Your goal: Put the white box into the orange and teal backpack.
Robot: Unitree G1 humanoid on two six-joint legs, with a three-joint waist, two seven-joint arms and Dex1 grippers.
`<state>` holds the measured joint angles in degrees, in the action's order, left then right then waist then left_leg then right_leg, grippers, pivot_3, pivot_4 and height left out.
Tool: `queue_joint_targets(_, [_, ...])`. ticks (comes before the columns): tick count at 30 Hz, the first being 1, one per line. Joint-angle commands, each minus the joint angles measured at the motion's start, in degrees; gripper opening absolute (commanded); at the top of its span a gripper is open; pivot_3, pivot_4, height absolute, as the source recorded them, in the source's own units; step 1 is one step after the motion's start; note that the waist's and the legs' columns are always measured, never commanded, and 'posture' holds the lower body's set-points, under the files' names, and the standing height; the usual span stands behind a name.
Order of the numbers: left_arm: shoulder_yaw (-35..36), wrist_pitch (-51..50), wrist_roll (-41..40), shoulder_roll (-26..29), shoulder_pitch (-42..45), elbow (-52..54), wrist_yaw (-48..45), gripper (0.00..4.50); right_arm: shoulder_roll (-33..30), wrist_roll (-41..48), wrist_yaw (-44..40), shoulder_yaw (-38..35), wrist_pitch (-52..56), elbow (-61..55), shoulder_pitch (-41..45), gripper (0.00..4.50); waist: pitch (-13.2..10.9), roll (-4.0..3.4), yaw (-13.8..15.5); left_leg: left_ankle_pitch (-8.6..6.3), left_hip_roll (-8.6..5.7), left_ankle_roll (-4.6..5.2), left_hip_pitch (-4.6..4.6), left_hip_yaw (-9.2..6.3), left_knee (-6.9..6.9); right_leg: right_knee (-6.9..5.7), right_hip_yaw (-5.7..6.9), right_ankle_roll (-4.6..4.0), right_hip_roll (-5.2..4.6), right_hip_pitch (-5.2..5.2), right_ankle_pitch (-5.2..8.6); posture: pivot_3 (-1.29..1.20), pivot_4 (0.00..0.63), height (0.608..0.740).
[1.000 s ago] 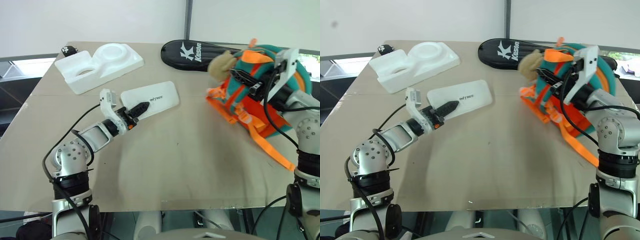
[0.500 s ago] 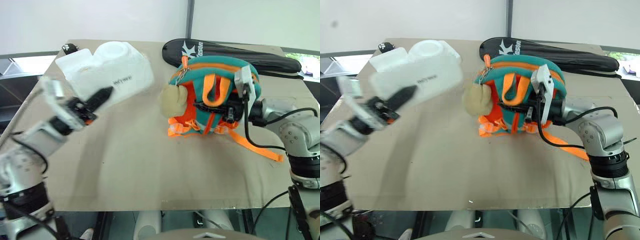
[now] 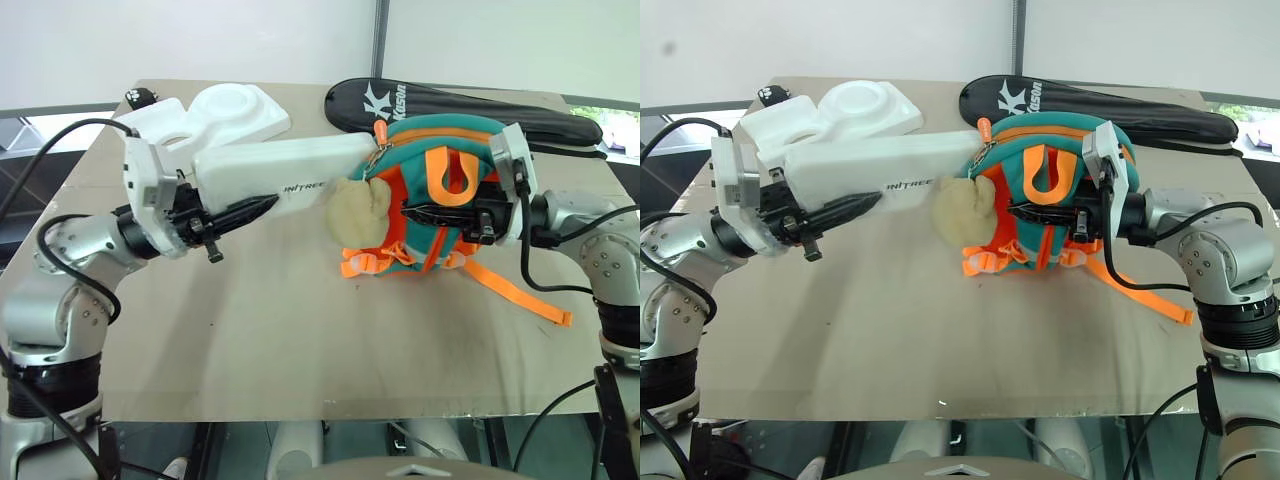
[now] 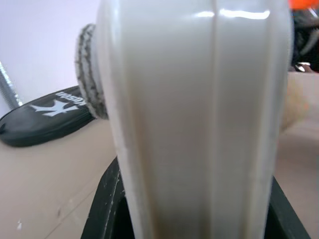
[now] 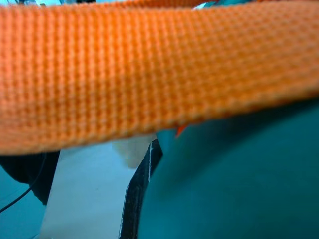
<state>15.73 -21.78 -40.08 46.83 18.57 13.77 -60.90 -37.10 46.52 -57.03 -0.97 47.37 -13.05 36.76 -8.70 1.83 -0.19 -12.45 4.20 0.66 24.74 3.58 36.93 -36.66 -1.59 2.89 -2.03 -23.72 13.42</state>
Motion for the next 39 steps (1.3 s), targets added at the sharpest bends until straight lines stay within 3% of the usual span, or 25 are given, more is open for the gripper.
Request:
queue_joint_targets(1, [-3.8, 2.7, 1.7, 0.2, 3.2, -1.0, -5.1, 1.08, -0.5, 0.9, -0.2, -1.4, 0.0, -1.8, 1.6, 0.05, 0.0, 0.00, 0.3, 0.00, 0.00, 0.00, 0.01, 0.00, 0.00, 0.00, 0.01, 0.01, 0.00, 0.00, 0.00, 0.00, 0.150, 0.740])
queue_joint_targets(7, [-13.5, 4.3, 7.6, -2.7, 13.6, -6.4, -8.3, 1.08, -0.6, 1.6, -1.0, -0.8, 0.3, -3.7, 1.5, 0.05, 0.0, 0.00, 1.1, 0.00, -0.01, 0.00, 0.02, 0.01, 0.15, -0.05, 0.00, 0.02, 0.00, 0.03, 0.00, 0.00, 0.150, 0.740])
queue_joint_targets(9, [-20.2, 0.5, 11.2, -5.8, 19.6, -7.5, -7.1, 1.08, -0.4, 1.7, -1.2, -0.1, 0.3, -5.4, 0.9, 0.05, 0.0, 0.00, 1.3, 0.00, -0.01, 0.01, 0.05, 0.01, 0.19, -0.06, -0.01, 0.04, 0.00, 0.03, -0.01, 0.00, 0.150, 0.740])
queue_joint_targets(14, [-29.0, -3.5, 17.9, -12.6, 28.6, -12.1, -5.3, 1.08, -0.1, 1.0, -1.3, 0.9, -0.2, -7.3, -0.7, 0.05, 0.0, 0.01, 1.0, 0.00, -0.03, 0.01, 0.10, -0.04, 0.29, -0.07, -0.01, 0.08, 0.04, 0.05, -0.02, 0.00, 0.150, 0.740])
queue_joint_targets(16, [-35.3, -3.0, 24.6, -19.0, 33.6, -19.4, -2.0, 1.08, 1.1, 0.2, 1.2, 1.0, -0.8, -9.0, -1.7, 0.05, 0.0, 0.00, 0.8, 0.00, -0.02, 0.01, 0.08, -0.04, 0.27, -0.08, -0.05, 0.07, 0.09, 0.04, -0.02, 0.00, 0.150, 0.740])
queue_joint_targets(18, [-39.4, -2.3, 28.7, -21.8, 35.6, -24.0, -2.6, 1.08, 2.3, 0.7, 4.2, 0.4, 0.0, -10.5, -2.1, 0.05, 0.0, 0.00, 1.1, 0.00, -0.01, 0.02, 0.07, -0.15, 0.26, -0.12, -0.02, 0.06, 0.17, 0.03, -0.01, 0.00, 0.150, 0.740])
queue_joint_targets(19, [-39.5, -1.5, 29.6, -22.1, 35.6, -25.2, -2.9, 1.58, 2.7, 0.8, 5.6, 0.0, 0.5, -11.0, -2.2, 0.02, 0.0, -0.01, 1.0, 0.00, -0.02, 0.02, 0.08, -0.18, 0.27, -0.12, 0.03, 0.06, 0.18, 0.04, -0.01, 0.00, 0.150, 0.740])
queue_joint_targets(21, [-37.6, -0.5, 29.4, -22.4, 35.3, -25.9, -3.5, 2.57, 3.0, 0.9, 7.6, -0.6, 1.4, -11.6, -2.8, 0.00, 0.0, -0.02, 0.6, 0.00, -0.01, 0.02, 0.07, -0.13, 0.26, -0.11, -0.06, 0.06, 0.16, 0.03, -0.01, 0.00, 0.150, 0.740])
queue_joint_targets(22, [-35.8, -0.2, 28.9, -22.6, 35.3, -26.1, -2.8, 2.70, 2.9, 1.0, 8.4, -0.8, 1.7, -12.0, -3.2, 0.00, 0.0, -0.03, 0.5, 0.00, -0.01, 0.02, 0.05, -0.13, 0.26, -0.11, -0.08, 0.06, 0.17, 0.04, -0.01, 0.00, 0.150, 0.740])
queue_joint_targets(23, [-33.3, -1.1, 27.6, -22.5, 35.3, -26.0, -2.0, 3.29, 2.8, 0.9, 9.1, -1.0, 1.8, -12.3, -3.5, 0.00, 0.0, -0.03, 0.6, 0.00, -0.01, 0.02, 0.04, -0.13, 0.26, -0.11, -0.08, 0.06, 0.16, 0.04, -0.01, 0.00, 0.150, 0.740])
queue_joint_targets(26, [-22.6, -14.4, 15.8, -17.0, 33.9, -21.2, -6.5, 4.44, 2.5, 0.0, 11.8, -1.5, 2.0, -12.3, -4.1, 0.00, 0.0, -0.04, 0.0, 0.00, 0.00, 0.02, 0.05, -0.15, 0.26, -0.16, -0.06, 0.06, 0.16, 0.03, -0.01, 0.00, 0.150, 0.740])
queue_joint_targets(32, [-4.3, -45.7, -6.7, -5.1, 27.9, -15.0, -6.1, 4.44, 2.9, -0.7, 13.2, -1.0, 1.6, -11.3, -3.4, 0.00, -0.1, -0.07, -1.7, 0.00, 0.05, 0.02, 0.04, -0.22, 0.21, -0.19, -0.03, 0.07, 0.17, -0.02, 0.00, 0.00, 0.150, 0.740])
queue_joint_targets(36, [5.1, -60.4, -16.5, -6.8, 25.7, -13.8, 1.5, 4.44, 3.3, 0.3, 12.2, -1.0, 1.5, -11.0, -2.7, 0.00, -0.1, -0.05, -0.6, 0.00, 0.00, 0.02, 0.07, -0.25, 0.29, -0.17, 0.10, 0.12, 0.02, 0.08, 0.01, 0.00, 0.150, 0.740])
queue_joint_targets(39, [10.8, -64.1, -21.9, -14.0, 25.0, -11.8, 10.2, 4.44, 2.6, 0.4, 10.6, -0.8, 1.3, -10.8, -3.3, 0.00, -0.1, 0.00, -0.1, 0.00, -0.07, 0.02, 0.07, -0.26, 0.36, -0.17, 0.09, 0.12, 0.00, 0.13, 0.00, 0.00, 0.150, 0.740])
